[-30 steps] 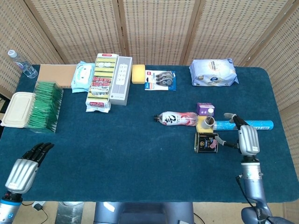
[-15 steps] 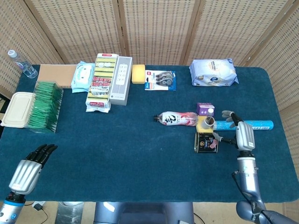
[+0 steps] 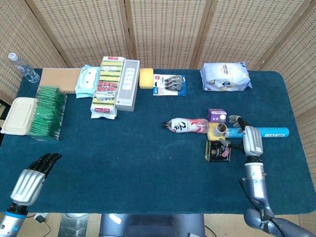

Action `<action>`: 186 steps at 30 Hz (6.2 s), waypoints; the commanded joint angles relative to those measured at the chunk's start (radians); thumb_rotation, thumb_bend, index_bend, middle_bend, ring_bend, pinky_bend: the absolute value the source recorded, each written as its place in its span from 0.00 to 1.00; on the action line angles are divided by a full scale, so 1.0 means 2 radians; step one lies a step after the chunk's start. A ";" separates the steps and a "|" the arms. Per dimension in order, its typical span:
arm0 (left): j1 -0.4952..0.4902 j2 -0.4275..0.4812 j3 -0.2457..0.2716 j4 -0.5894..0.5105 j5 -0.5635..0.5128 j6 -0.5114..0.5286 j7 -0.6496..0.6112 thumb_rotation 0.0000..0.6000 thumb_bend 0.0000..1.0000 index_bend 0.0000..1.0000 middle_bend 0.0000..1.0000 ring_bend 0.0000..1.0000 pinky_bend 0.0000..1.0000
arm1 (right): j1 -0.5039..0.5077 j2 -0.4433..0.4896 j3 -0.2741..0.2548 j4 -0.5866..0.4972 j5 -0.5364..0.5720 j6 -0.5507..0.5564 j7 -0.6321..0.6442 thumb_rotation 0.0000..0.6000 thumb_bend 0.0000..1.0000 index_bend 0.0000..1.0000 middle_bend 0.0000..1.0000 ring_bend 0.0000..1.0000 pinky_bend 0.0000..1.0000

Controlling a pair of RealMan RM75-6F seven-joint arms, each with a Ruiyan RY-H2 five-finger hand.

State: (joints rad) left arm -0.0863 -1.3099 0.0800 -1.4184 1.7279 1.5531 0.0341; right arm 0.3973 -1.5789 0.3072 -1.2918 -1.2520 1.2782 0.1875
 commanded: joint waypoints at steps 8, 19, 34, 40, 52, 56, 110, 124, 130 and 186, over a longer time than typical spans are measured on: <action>0.001 0.002 0.001 0.001 0.002 0.004 -0.004 1.00 0.18 0.10 0.18 0.15 0.33 | 0.009 -0.011 0.001 0.003 0.002 0.001 -0.020 0.90 0.16 0.28 0.36 0.41 0.48; 0.001 0.002 0.001 0.000 0.005 0.007 -0.003 1.00 0.18 0.10 0.18 0.15 0.33 | 0.010 -0.011 -0.001 0.001 0.000 0.003 -0.026 0.90 0.16 0.28 0.37 0.42 0.48; 0.000 0.000 0.003 -0.001 0.006 0.005 0.000 1.00 0.18 0.10 0.18 0.15 0.33 | 0.011 -0.015 -0.004 0.004 -0.003 0.006 -0.026 0.90 0.16 0.32 0.39 0.44 0.48; 0.000 -0.001 0.003 -0.001 0.006 0.003 0.001 1.00 0.18 0.10 0.18 0.15 0.33 | 0.014 -0.019 -0.004 0.006 -0.001 0.002 -0.031 0.89 0.16 0.33 0.39 0.44 0.48; -0.001 -0.002 0.005 -0.001 0.006 -0.001 0.004 1.00 0.18 0.10 0.18 0.15 0.33 | 0.028 -0.031 0.005 0.030 0.009 -0.011 -0.042 0.90 0.16 0.33 0.40 0.44 0.48; -0.001 -0.002 0.006 -0.002 0.006 -0.002 0.004 1.00 0.18 0.10 0.18 0.15 0.33 | 0.031 -0.035 0.005 0.037 0.009 -0.011 -0.043 0.90 0.17 0.34 0.41 0.46 0.48; 0.000 -0.002 0.009 0.002 0.011 0.002 0.003 1.00 0.18 0.10 0.18 0.15 0.33 | 0.058 -0.075 -0.005 0.124 -0.023 0.010 -0.059 1.00 0.25 0.53 0.62 0.71 0.70; 0.000 -0.002 0.010 0.002 0.012 0.002 0.002 1.00 0.18 0.10 0.18 0.15 0.33 | 0.058 -0.074 -0.006 0.116 -0.029 0.018 -0.067 1.00 0.28 0.58 0.70 0.79 0.80; 0.000 -0.002 0.009 0.002 0.012 0.001 0.002 1.00 0.18 0.10 0.18 0.15 0.33 | 0.059 -0.076 -0.010 0.116 -0.035 0.021 -0.065 1.00 0.28 0.62 0.74 0.84 0.83; -0.007 -0.032 0.004 0.036 -0.005 -0.019 0.013 1.00 0.18 0.10 0.18 0.15 0.33 | 0.074 -0.075 -0.002 0.082 -0.049 0.032 -0.054 1.00 0.32 0.75 0.88 0.97 0.92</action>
State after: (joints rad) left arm -0.1003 -1.3733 0.0876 -1.3470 1.7184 1.5154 0.0606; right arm 0.5459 -1.7280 0.3030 -1.1270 -1.3506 1.3428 0.0789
